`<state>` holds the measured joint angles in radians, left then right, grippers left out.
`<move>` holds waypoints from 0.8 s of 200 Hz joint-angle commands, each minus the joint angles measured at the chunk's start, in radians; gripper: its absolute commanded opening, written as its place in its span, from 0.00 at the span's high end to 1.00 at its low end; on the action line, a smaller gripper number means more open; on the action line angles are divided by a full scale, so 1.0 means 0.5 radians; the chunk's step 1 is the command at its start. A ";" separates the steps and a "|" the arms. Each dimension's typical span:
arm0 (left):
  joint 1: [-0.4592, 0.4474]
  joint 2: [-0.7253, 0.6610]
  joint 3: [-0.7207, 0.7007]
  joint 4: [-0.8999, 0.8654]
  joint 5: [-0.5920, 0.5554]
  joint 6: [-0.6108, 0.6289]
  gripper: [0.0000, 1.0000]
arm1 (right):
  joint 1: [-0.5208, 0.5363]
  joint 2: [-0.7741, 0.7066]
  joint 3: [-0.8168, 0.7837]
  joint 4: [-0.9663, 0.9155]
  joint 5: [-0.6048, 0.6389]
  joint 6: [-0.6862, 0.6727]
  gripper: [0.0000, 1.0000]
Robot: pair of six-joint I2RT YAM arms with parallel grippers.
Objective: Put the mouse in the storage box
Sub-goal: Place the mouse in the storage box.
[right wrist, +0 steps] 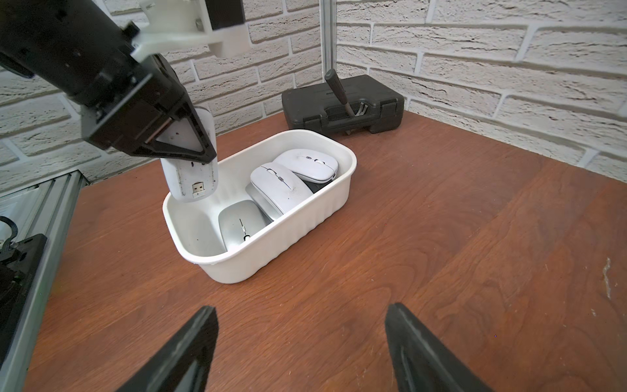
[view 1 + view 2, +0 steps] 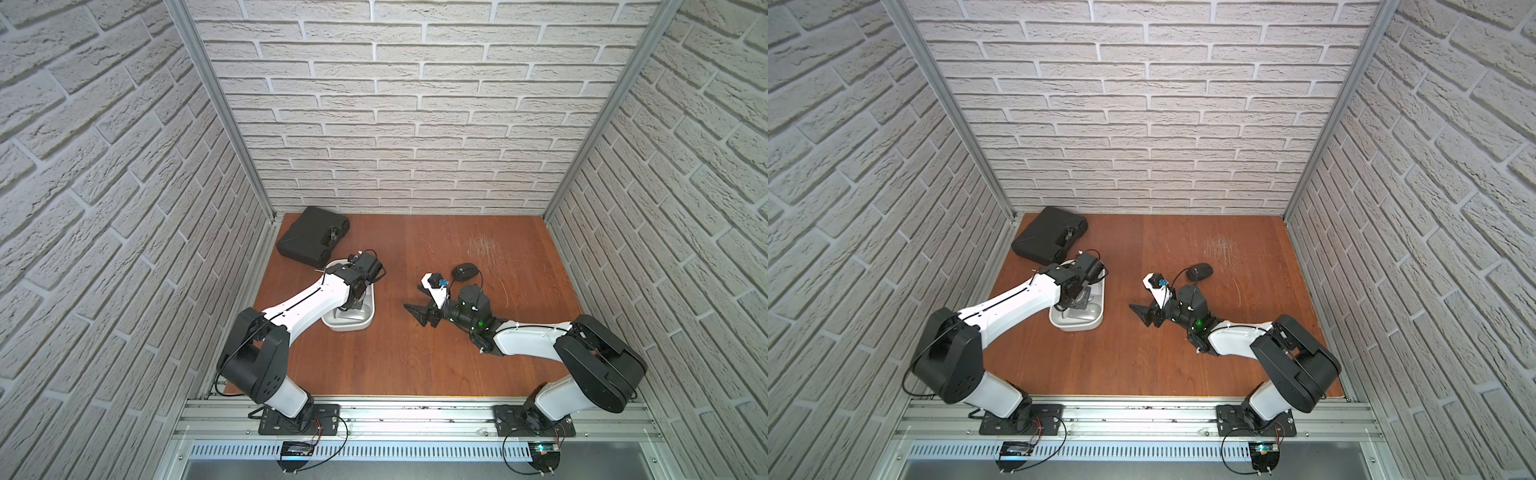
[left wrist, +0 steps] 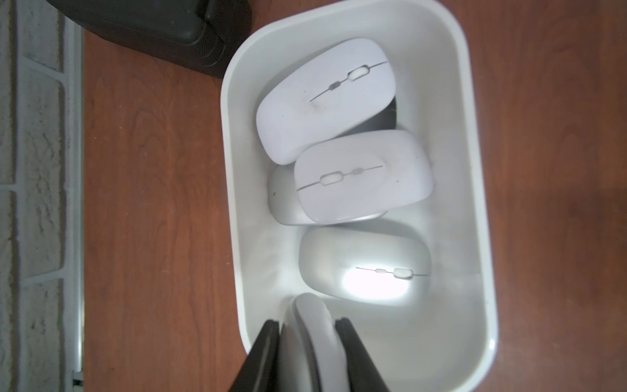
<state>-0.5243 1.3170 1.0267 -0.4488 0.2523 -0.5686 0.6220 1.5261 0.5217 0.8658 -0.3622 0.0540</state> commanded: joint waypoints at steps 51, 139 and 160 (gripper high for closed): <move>0.032 -0.002 0.103 -0.758 -1.250 0.128 1.00 | 0.002 -0.038 0.026 -0.035 0.114 0.018 0.18; -0.098 0.489 0.197 -0.735 -1.733 0.140 1.00 | 0.002 -0.033 0.037 -0.069 0.080 0.033 0.19; -0.109 0.571 0.208 -0.720 -1.770 0.153 1.00 | 0.002 -0.042 0.027 -0.072 0.083 0.032 0.19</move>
<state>-0.5701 1.5707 1.1053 -0.8120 -0.5552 -0.5060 0.6220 1.5230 0.5217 0.8181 -0.3149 0.0566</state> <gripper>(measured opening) 0.303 0.809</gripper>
